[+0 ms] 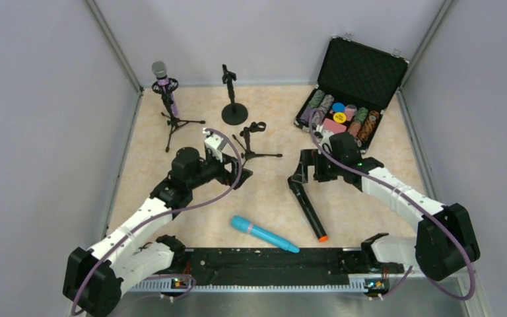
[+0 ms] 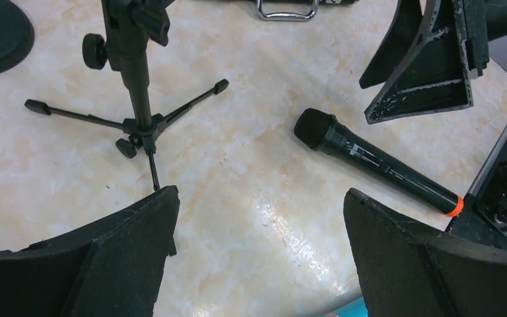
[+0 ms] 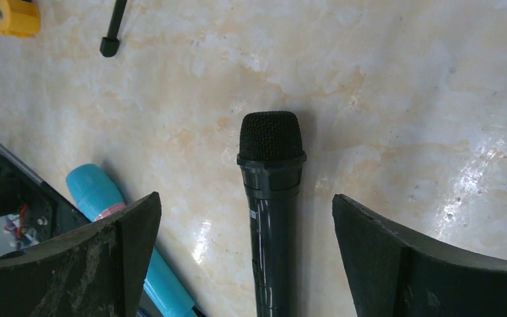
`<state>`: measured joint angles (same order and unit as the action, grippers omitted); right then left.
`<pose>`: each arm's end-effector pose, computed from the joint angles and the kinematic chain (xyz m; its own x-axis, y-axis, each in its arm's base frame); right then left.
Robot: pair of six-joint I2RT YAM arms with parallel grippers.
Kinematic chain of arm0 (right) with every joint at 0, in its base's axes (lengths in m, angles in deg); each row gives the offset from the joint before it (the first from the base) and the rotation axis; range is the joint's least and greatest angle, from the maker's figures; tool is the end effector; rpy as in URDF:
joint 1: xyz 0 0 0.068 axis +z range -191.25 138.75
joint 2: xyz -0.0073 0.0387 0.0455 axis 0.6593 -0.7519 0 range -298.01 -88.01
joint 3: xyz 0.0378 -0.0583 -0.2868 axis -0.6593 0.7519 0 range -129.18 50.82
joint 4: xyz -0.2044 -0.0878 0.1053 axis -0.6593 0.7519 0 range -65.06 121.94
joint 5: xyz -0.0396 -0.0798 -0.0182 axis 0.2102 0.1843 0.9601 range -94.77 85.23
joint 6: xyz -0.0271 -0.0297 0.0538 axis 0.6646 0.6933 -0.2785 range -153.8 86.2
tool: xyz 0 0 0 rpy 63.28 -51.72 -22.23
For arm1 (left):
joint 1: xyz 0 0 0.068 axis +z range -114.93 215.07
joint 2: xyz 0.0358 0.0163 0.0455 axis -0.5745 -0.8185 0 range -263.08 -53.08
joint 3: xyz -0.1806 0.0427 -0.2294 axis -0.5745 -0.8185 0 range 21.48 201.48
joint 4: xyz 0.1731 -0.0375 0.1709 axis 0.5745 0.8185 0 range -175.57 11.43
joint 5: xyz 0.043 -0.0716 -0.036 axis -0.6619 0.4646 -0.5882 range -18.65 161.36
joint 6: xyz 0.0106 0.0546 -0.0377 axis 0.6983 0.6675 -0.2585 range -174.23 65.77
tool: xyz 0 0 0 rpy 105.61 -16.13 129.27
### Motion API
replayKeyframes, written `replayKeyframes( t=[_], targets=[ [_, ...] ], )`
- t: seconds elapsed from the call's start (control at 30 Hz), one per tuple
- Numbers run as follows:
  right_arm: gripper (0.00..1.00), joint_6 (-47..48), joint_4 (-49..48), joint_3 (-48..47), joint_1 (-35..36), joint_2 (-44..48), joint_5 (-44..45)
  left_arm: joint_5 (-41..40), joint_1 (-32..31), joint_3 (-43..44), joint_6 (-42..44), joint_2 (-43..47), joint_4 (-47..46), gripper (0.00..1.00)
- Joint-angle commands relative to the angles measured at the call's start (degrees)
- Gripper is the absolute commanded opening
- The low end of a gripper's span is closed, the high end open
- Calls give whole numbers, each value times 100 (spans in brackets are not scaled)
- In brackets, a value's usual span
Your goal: Attach the microphones to the stand
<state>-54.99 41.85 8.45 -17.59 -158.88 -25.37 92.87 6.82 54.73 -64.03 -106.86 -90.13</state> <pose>0.2148 0.1147 0.2399 -0.8258 0.0078 -0.5639 -0.3253 0.8103 0.4875 0.1709 -0.1142 0.2870 -0.3667 0.0171 -0.9302 0.6986 0.6653 -0.2631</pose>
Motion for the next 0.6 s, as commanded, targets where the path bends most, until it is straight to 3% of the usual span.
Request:
replayKeyframes(
  t=[0.0,0.4,0.57],
  targets=[
    [99,275,606,-421,459,34,901,-258,-30,88,-369,-37,151,99],
    [87,601,1350,-977,1697,-1217,2429,-453,-29,423,-260,-234,648,99],
    [71,538,1322,-1121,1911,-1721,2669,-545,-30,356,-148,-185,556,99]
  ],
)
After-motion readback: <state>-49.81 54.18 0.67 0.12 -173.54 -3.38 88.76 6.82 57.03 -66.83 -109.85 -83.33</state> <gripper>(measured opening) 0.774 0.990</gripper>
